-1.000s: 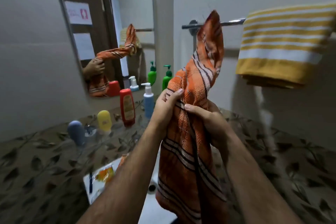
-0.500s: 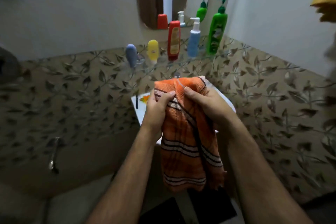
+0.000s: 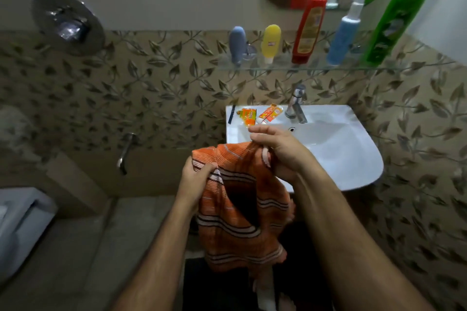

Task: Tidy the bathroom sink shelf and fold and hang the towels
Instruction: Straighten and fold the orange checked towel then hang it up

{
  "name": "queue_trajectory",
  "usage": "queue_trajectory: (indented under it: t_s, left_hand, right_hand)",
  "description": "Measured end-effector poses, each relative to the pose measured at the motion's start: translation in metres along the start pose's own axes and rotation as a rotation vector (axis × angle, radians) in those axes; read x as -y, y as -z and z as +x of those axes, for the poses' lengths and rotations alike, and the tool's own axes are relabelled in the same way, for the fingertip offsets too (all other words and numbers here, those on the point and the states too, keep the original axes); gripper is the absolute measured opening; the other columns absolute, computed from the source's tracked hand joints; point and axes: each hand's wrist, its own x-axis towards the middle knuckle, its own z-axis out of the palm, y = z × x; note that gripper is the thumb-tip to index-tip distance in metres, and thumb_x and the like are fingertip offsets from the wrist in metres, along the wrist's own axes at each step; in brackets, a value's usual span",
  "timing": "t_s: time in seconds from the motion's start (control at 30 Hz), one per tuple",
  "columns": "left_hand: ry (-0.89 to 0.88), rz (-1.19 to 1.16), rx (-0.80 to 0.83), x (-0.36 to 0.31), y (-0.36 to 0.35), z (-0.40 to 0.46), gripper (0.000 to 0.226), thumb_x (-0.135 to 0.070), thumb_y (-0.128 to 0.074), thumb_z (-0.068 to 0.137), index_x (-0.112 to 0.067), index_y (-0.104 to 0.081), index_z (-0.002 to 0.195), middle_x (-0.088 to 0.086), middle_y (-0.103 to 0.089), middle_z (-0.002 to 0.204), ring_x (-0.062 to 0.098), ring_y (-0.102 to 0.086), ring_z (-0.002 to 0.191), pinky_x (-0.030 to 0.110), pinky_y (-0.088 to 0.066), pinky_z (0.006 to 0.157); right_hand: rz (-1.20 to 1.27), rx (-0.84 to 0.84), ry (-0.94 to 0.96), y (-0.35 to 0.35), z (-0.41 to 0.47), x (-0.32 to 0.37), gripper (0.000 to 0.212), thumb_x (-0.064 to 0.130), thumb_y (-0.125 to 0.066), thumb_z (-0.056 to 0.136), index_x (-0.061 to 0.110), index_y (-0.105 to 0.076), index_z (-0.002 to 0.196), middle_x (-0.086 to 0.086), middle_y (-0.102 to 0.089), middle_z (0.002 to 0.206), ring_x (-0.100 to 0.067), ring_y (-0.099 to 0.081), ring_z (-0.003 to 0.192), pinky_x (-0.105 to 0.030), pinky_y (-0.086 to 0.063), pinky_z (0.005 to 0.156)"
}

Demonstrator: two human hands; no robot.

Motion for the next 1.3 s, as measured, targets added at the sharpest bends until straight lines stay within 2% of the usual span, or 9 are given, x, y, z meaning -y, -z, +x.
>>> queue_trajectory:
  t_s: [0.27,0.37,0.5,0.67,0.8,0.93,1.03,1.2,1.3]
  left_hand:
    - [-0.124,0.55,-0.314,0.004,-0.031,-0.007,0.045,-0.047,-0.065,0.08,-0.012,-0.067,0.109,0.012,-0.07,0.108,0.028,-0.065,0.101,0.039,-0.051,0.09]
    - [-0.28,0.305,-0.543,-0.015,-0.037,-0.028,0.034,-0.05,-0.057,0.088,-0.018,-0.067,0.093,0.002,-0.069,0.09,0.017,-0.064,0.08,0.04,-0.054,0.078]
    - [-0.411,0.101,-0.462,-0.035,-0.05,-0.071,0.044,-0.062,-0.062,0.08,-0.02,-0.064,0.093,-0.001,-0.068,0.083,0.013,-0.064,0.073,0.028,-0.052,0.065]
    - [-0.428,0.212,-0.624,-0.039,-0.048,-0.088,0.011,-0.005,-0.068,0.087,-0.016,-0.067,0.088,-0.005,-0.069,0.078,0.006,-0.065,0.073,0.029,-0.052,0.069]
    - [-0.361,0.09,-0.679,-0.054,-0.033,-0.098,0.016,-0.003,-0.054,0.095,-0.013,-0.061,0.085,-0.002,-0.063,0.065,0.01,-0.057,0.059,0.028,-0.048,0.058]
    - [-0.339,-0.002,-0.512,-0.088,-0.026,-0.101,0.02,0.0,-0.049,0.096,-0.01,-0.059,0.082,0.006,-0.061,0.071,0.014,-0.055,0.064,0.022,-0.046,0.059]
    - [-0.326,0.239,-0.351,-0.105,-0.011,-0.102,0.015,0.0,-0.058,0.091,-0.01,-0.063,0.08,0.0,-0.058,0.066,0.008,-0.05,0.058,0.019,-0.042,0.054]
    - [-0.386,0.671,-0.365,-0.114,0.033,-0.1,0.018,-0.008,-0.079,0.073,-0.021,-0.066,0.073,-0.005,-0.065,0.069,0.0,-0.055,0.062,0.017,-0.042,0.058]
    - [-0.383,0.688,-0.368,-0.112,0.056,-0.1,0.018,-0.009,-0.08,0.072,-0.021,-0.066,0.073,-0.004,-0.066,0.071,0.002,-0.057,0.065,0.019,-0.043,0.06]
  right_hand:
    - [0.079,0.329,-0.148,0.009,0.002,0.001,0.016,0.0,-0.05,0.096,0.004,-0.065,0.099,-0.007,-0.065,0.072,-0.006,-0.059,0.045,-0.018,-0.049,0.047]
    - [0.064,0.423,-0.117,0.008,0.007,0.002,0.018,0.0,-0.049,0.097,0.005,-0.064,0.105,-0.011,-0.072,0.09,-0.012,-0.072,0.071,-0.023,-0.058,0.067]
    - [0.027,0.526,-0.086,-0.003,0.005,0.003,0.021,0.0,-0.048,0.097,0.005,-0.065,0.109,-0.008,-0.075,0.094,-0.017,-0.072,0.087,-0.03,-0.056,0.084]
    - [0.052,0.669,-0.018,-0.013,-0.01,0.013,0.021,-0.005,-0.053,0.091,0.008,-0.069,0.095,-0.005,-0.076,0.082,-0.013,-0.073,0.078,-0.023,-0.057,0.077]
    - [-0.242,0.521,0.184,-0.019,-0.004,0.011,0.023,-0.003,-0.064,0.086,0.013,-0.073,0.1,-0.008,-0.077,0.093,-0.018,-0.072,0.094,-0.039,-0.053,0.098]
    - [-0.75,0.26,0.553,-0.028,0.009,-0.004,0.023,0.027,-0.083,0.071,0.024,-0.074,0.091,0.008,-0.074,0.082,-0.004,-0.068,0.08,-0.029,-0.055,0.078]
    - [-1.052,0.108,0.756,-0.039,0.009,-0.016,0.021,0.035,-0.075,0.071,0.018,-0.063,0.078,0.008,-0.058,0.07,-0.017,-0.055,0.079,-0.03,-0.037,0.061]
    - [-1.009,0.205,0.714,-0.055,0.013,-0.026,0.029,0.03,-0.063,0.071,0.028,-0.037,0.056,0.009,-0.037,0.071,-0.022,-0.045,0.083,-0.029,-0.026,0.063]
    - [-0.928,0.271,0.665,-0.063,0.01,-0.032,0.022,0.03,-0.058,0.074,0.023,-0.043,0.059,0.007,-0.045,0.067,-0.016,-0.047,0.07,-0.033,-0.033,0.059]
